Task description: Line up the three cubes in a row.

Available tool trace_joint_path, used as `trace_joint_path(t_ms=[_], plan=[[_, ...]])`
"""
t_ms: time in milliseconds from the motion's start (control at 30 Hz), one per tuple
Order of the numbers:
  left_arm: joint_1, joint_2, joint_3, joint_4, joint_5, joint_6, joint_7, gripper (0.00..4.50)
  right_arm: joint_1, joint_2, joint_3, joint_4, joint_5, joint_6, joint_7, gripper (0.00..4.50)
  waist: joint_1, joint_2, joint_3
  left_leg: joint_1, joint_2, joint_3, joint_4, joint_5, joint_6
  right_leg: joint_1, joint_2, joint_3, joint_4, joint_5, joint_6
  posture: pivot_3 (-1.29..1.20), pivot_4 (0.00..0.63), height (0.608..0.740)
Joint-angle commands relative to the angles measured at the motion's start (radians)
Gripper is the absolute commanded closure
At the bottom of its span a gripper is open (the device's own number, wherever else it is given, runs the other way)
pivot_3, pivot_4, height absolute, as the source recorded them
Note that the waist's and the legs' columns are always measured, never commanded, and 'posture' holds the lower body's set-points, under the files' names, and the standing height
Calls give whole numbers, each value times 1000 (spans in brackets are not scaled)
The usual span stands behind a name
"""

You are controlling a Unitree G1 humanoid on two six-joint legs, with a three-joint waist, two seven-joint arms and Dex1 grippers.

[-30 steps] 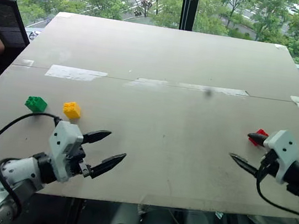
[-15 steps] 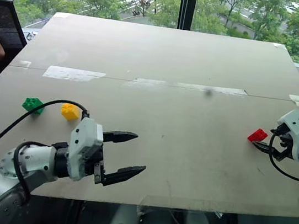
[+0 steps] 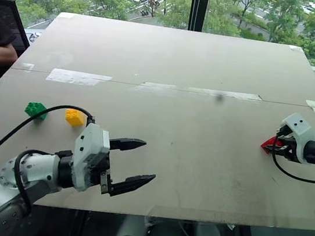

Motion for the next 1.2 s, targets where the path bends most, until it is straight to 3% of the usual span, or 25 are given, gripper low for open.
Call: trace_joint_path(t_ms=[33, 267, 433, 567, 1200], plan=[[-3, 10, 26, -35, -20, -1, 12, 0, -15, -30, -5, -64, -10, -96, 75, 3169, 0, 0, 0, 0, 0, 0, 0, 0, 0, 0, 1, 0, 0, 0, 0, 0, 150, 740], [21, 6, 37, -37, -9, -4, 26, 0, -166, 65, 104, -124, -23, -196, 208, 3169, -6, 0, 0, 0, 1, 0, 0, 0, 0, 0, 2, 2, 0, 0, 0, 0, 150, 740], [22, 9, 38, -43, -8, 0, 37, 0, -391, 240, 303, 68, -171, -269, 241, 3169, -6, 0, 0, 1, 2, 0, 0, 0, 0, -1, 4, 3, 0, 0, 0, 0, 150, 740], [35, 12, 54, -53, -15, 5, 42, 0, -478, 316, 390, 205, -246, -371, 304, 3169, 4, 0, 1, -1, 0, -1, 0, 0, 0, -1, 3, 3, 0, 0, -1, 0, 150, 740], [165, -10, 131, -83, -3, -32, 32, 0, -583, 458, 393, 456, -358, -524, 407, 3169, -4, 1, 2, 1, 1, 0, -1, 0, -1, -2, 8, 6, 0, 1, -2, 0, 150, 740]])
